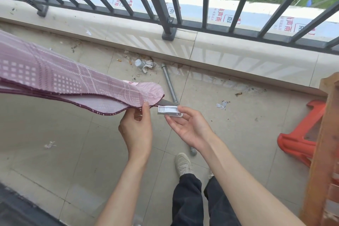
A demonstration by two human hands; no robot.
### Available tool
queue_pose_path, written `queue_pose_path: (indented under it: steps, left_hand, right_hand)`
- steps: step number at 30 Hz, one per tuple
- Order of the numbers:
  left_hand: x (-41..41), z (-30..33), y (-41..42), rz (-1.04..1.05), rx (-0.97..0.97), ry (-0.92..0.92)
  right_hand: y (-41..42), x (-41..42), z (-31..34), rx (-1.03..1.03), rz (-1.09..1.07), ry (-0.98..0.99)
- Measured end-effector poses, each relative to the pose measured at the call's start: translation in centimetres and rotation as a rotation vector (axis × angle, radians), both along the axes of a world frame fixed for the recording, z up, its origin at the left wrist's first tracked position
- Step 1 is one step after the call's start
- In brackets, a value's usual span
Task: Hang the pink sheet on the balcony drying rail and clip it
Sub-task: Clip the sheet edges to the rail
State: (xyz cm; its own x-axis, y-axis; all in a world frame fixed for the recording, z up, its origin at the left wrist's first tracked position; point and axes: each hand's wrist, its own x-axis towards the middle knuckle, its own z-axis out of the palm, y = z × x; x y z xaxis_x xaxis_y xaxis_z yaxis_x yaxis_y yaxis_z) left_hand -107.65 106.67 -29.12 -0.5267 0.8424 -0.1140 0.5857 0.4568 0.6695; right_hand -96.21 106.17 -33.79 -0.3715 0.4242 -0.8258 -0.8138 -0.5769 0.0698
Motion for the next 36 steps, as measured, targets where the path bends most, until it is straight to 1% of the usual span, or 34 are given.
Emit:
queue_pose_path:
  steps: [1,3,6,8,16,21,25,36]
  left_hand:
    - [0.0,0.1,-0.1,0.000,0.002,-0.010]
    - [0.0,0.1,-0.2,-0.009,0.008,-0.025]
    - [-0.1,0.1,-0.2,-0.020,0.012,-0.016]
    - [-0.1,0.1,-0.3,-0.022,0.005,-0.012]
    - [-0.2,0.0,-0.5,-0.001,0.006,-0.041]
    - [0.0,0.1,-0.5,0.002,-0.003,-0.036]
    - [0.2,0.3,-0.6,0.015,-0.004,-0.026]
    - [-0.3,0.5,-0.8,0.077,-0.037,-0.034]
  right_hand:
    - [0.0,0.2,0.2,-0.022,-0.010,0.032]
    - [0.0,0.2,0.6,-0.059,0.067,0.063]
    - [-0.3,-0.1,0.7,-0.053,0.245,0.030]
    - [-0.5,-0.4,0.6,-0.047,0.282,0.011]
    - [-2.1,-0.5,0.4,-0.059,0.291,-0.021]
    - [-2.3,-0.8,0.8,-0.011,0.302,0.025]
    - [-1.8,-1.1,1.2,0.017,0.309,0.016]
    - [-1.4,-2.0,1.8,0.002,0.302,0.070]
